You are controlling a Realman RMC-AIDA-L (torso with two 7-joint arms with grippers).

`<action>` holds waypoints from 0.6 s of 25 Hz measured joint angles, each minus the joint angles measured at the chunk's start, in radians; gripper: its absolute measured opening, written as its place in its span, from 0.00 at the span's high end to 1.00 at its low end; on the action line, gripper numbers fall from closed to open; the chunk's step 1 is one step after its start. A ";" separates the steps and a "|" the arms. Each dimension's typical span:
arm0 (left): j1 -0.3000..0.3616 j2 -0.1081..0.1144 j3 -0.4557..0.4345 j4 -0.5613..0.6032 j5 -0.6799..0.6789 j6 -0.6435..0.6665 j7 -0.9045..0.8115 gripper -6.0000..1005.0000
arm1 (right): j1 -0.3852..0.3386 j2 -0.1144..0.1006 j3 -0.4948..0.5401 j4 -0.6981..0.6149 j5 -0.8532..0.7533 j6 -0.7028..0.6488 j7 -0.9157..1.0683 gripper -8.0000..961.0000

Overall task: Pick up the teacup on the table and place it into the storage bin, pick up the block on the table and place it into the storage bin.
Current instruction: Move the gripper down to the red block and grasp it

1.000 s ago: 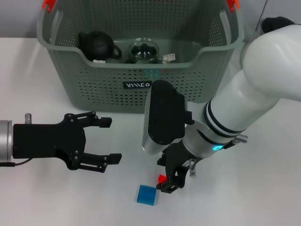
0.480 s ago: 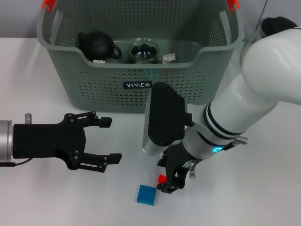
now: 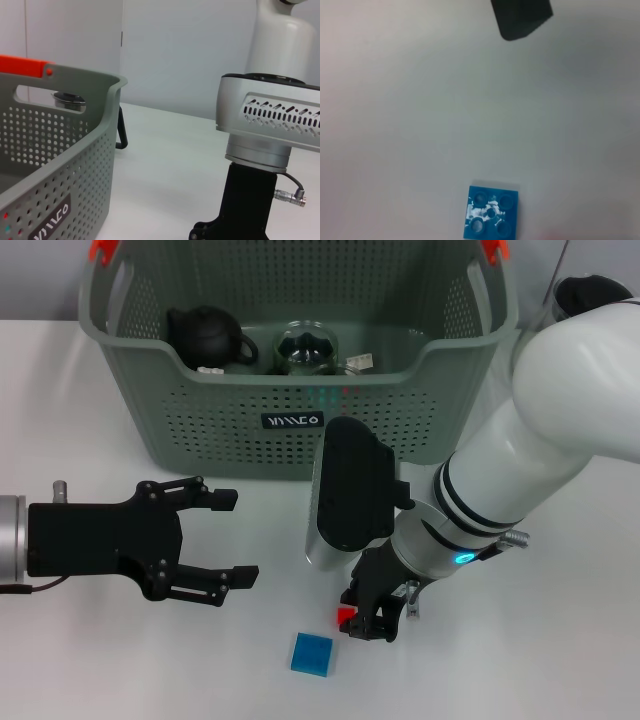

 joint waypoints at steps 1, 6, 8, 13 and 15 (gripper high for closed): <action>0.000 0.000 0.000 0.000 0.000 0.000 0.000 0.06 | 0.000 0.000 0.000 0.000 0.000 0.000 0.000 0.65; 0.000 0.000 0.000 0.000 0.000 0.000 0.000 0.06 | 0.000 0.000 0.000 0.001 0.001 0.000 0.000 0.68; 0.000 0.000 0.000 0.000 0.000 0.000 0.000 0.06 | 0.000 0.000 0.000 0.001 0.001 0.000 0.000 0.68; 0.000 0.000 0.000 0.000 0.000 0.000 0.000 0.06 | 0.000 0.001 0.000 0.002 0.002 0.000 0.000 0.67; 0.000 0.000 0.000 0.000 0.000 0.000 0.000 0.06 | 0.001 0.002 0.000 0.007 0.011 -0.001 0.000 0.67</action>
